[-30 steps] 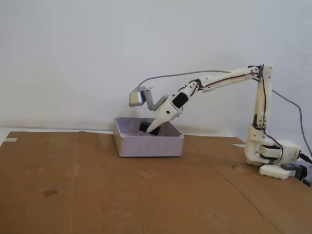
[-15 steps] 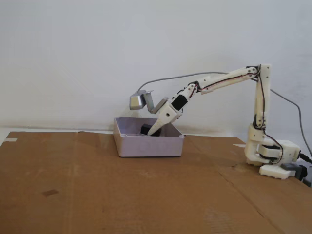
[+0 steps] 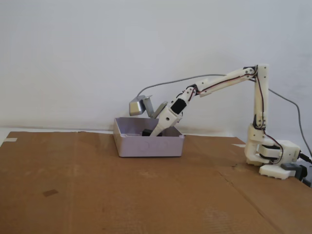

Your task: Grasp a block and put it in the box.

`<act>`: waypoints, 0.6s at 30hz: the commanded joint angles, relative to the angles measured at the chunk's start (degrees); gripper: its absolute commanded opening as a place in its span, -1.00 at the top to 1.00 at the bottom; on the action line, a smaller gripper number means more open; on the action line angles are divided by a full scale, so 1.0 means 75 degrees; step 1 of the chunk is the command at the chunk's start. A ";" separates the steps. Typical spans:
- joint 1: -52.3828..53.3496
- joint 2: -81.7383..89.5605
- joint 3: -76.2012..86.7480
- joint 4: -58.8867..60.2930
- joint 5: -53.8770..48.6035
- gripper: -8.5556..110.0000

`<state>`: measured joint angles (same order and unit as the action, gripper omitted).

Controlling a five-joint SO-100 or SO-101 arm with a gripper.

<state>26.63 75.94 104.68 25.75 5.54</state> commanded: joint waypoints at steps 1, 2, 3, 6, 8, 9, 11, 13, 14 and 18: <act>-0.0070 0.0293 -0.0750 -0.0035 -0.0070 0.66; -0.0070 0.0293 -0.0750 -0.0035 -0.0070 0.66; -0.0070 0.0293 -0.0750 -0.0047 -0.0070 0.66; -0.0070 0.0293 -0.0750 -0.0047 -0.0070 0.66; -0.0070 0.0281 -0.0750 -0.0047 -0.0070 0.61; -0.0070 0.0281 -0.0738 -0.0047 -0.0070 0.56; -0.0082 0.0281 -0.0738 -0.0059 -0.0070 0.50; -0.0082 0.0270 -0.0738 -0.0082 -0.0070 0.47; -0.0082 0.0270 -0.0738 -0.0082 -0.0070 0.47; -0.0094 0.0270 -0.0738 -0.0117 -0.0070 0.46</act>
<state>26.63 75.94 104.68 25.75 5.54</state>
